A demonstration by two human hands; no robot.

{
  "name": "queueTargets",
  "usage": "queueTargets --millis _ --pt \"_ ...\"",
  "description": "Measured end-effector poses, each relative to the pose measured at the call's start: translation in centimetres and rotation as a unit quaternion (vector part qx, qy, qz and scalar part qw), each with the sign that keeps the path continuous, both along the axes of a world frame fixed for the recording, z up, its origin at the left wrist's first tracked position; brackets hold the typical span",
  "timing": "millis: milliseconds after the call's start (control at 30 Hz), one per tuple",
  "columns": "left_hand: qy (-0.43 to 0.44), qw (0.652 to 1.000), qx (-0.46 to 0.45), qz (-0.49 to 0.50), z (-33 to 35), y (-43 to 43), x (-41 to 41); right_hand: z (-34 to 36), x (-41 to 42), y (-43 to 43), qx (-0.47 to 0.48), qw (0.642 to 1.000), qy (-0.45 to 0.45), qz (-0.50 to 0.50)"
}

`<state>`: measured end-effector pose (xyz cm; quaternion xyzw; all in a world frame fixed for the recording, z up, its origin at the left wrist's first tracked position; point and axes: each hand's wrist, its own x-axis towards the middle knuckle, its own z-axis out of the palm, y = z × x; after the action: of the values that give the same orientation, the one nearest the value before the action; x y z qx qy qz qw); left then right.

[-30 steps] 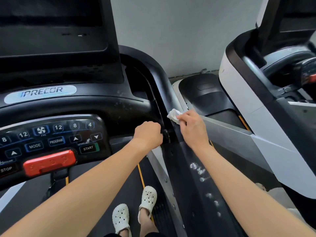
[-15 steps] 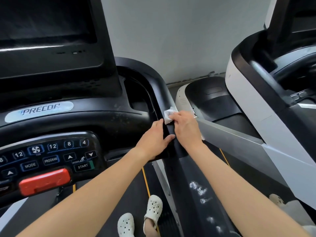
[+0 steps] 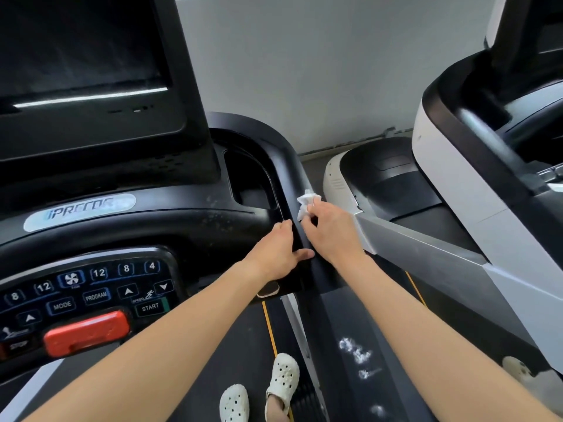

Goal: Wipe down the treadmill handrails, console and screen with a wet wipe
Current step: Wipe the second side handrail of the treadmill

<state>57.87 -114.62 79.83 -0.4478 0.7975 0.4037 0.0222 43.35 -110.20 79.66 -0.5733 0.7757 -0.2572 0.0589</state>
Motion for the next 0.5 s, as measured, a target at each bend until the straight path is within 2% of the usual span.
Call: queueTargets --millis 67,133,167,233,300,367,500 --pt "-0.01 1.0 -0.004 -0.002 -0.1 -0.3 -0.1 -0.3 0.2 1.8 -0.025 0.999 -0.005 0.037" --pt "-0.015 1.0 -0.007 -0.002 -0.2 -0.5 -0.1 -0.7 0.3 2.8 0.012 0.998 -0.011 0.056" --pt "-0.015 1.0 -0.006 -0.001 -0.2 -0.5 -0.1 -0.9 0.2 2.7 0.024 0.998 -0.009 0.053" --pt "-0.016 1.0 0.003 -0.001 -0.1 -0.5 -0.2 -1.4 0.2 1.8 -0.01 0.999 0.003 0.039" --pt "-0.019 1.0 0.01 -0.003 0.0 -0.5 -0.3 -0.8 0.1 0.4 -0.024 0.999 -0.031 -0.003" --pt "-0.02 1.0 0.012 -0.003 -0.1 -0.4 -0.3 -0.6 0.0 -0.5 0.004 0.997 -0.067 -0.028" --pt "-0.02 1.0 0.008 -0.002 -0.1 0.0 -0.2 -0.8 0.5 1.7 -0.007 0.996 -0.09 -0.016"
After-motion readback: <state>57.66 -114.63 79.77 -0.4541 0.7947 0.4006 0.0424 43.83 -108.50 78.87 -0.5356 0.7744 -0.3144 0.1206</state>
